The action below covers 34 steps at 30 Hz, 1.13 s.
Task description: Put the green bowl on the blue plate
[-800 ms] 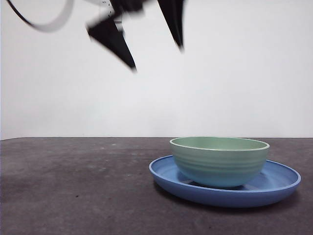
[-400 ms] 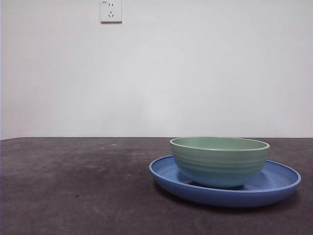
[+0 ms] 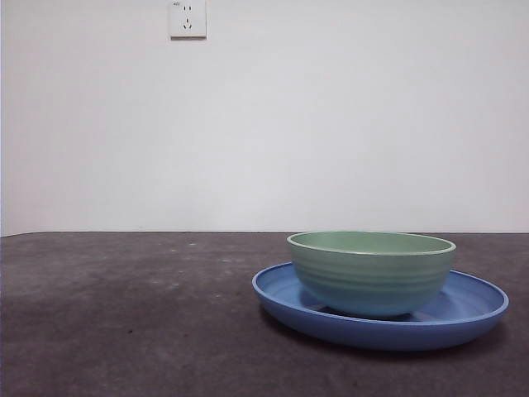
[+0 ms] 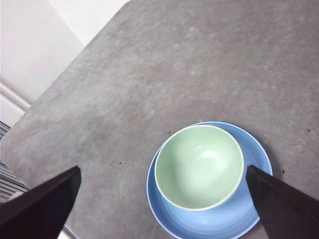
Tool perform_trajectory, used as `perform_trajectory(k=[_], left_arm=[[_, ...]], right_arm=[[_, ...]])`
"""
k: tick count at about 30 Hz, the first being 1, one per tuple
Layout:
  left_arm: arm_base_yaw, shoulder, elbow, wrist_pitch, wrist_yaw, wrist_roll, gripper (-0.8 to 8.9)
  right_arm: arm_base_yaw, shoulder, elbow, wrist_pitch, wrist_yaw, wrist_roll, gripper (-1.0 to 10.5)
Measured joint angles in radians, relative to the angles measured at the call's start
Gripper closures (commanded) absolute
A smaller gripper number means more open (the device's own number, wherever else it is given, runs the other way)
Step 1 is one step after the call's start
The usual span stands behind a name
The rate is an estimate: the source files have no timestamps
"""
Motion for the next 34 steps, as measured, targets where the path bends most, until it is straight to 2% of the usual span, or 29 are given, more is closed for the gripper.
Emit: perform_trajectory(k=[5,10,21,27,34], left_arm=[[0.0,-0.145,-0.156,0.071,0.0,-0.03,3.1],[0.0,-0.207,-0.242,0.074,0.0,-0.081,3.1],[0.0,-0.208,-0.247,0.093,0.0,-0.106,3.1],[0.0,-0.208,-0.247,0.118,0.0,-0.106,3.1],[0.0,-0.208,-0.247,0.127,0.0,-0.106,3.1]], right_arm=[[0.0,0.0,0.0,0.0,0.0,0.0,2.9],[0.0,0.0,0.0,0.0,0.0,0.0,2.9],[0.0,0.016,0.0,-0.068,0.0,0.002,3.0],[0.0,0.11,0.0,-0.109,0.006,0.003,3.0],[-0.031,0.28,0.0,-0.104,0.09,0.003,3.0]])
